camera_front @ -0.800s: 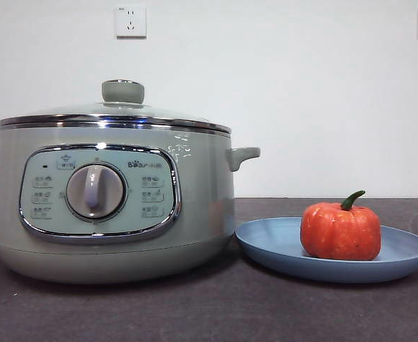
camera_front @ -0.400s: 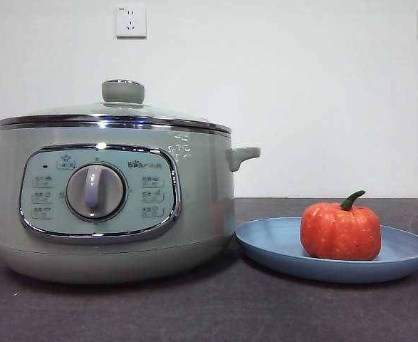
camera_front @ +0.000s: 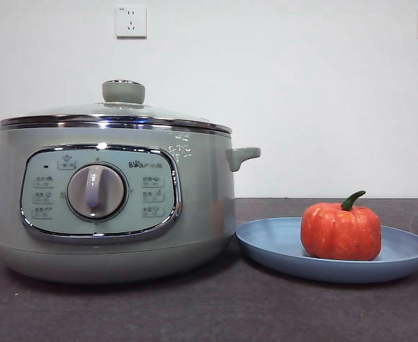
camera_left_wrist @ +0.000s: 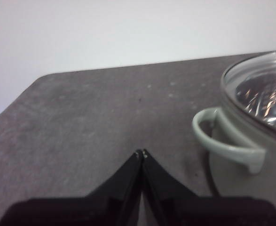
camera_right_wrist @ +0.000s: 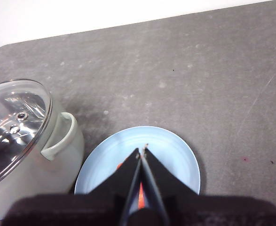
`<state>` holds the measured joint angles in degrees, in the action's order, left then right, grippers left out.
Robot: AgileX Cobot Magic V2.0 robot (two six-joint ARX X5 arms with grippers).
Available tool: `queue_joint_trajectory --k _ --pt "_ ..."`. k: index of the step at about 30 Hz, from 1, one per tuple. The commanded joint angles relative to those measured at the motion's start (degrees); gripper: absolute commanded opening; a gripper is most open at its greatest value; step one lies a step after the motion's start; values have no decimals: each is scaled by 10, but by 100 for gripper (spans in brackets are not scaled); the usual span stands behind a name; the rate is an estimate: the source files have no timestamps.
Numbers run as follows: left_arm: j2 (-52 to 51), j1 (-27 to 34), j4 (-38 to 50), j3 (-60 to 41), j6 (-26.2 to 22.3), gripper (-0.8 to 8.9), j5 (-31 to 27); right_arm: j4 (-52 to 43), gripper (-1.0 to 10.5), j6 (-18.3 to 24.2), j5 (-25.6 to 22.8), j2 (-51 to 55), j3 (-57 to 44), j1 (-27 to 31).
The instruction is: Take the pumpkin out from the steamer,put the pumpkin in the blue plate,close the lid
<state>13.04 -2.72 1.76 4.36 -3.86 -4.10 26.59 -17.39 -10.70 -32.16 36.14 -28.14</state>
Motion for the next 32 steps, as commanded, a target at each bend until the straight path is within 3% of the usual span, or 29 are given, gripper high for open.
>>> queue_joint_trajectory --k 1,11,32 --pt "-12 8 -14 -4 -3 -1 0 -3 1 -5 -2 0 -4 0" --pt "-91 57 -111 -8 -3 -1 1 -3 1 -5 -2 0 -4 0" --pt "-118 72 -121 -42 9 -1 14 -3 1 -5 -2 0 -4 0"
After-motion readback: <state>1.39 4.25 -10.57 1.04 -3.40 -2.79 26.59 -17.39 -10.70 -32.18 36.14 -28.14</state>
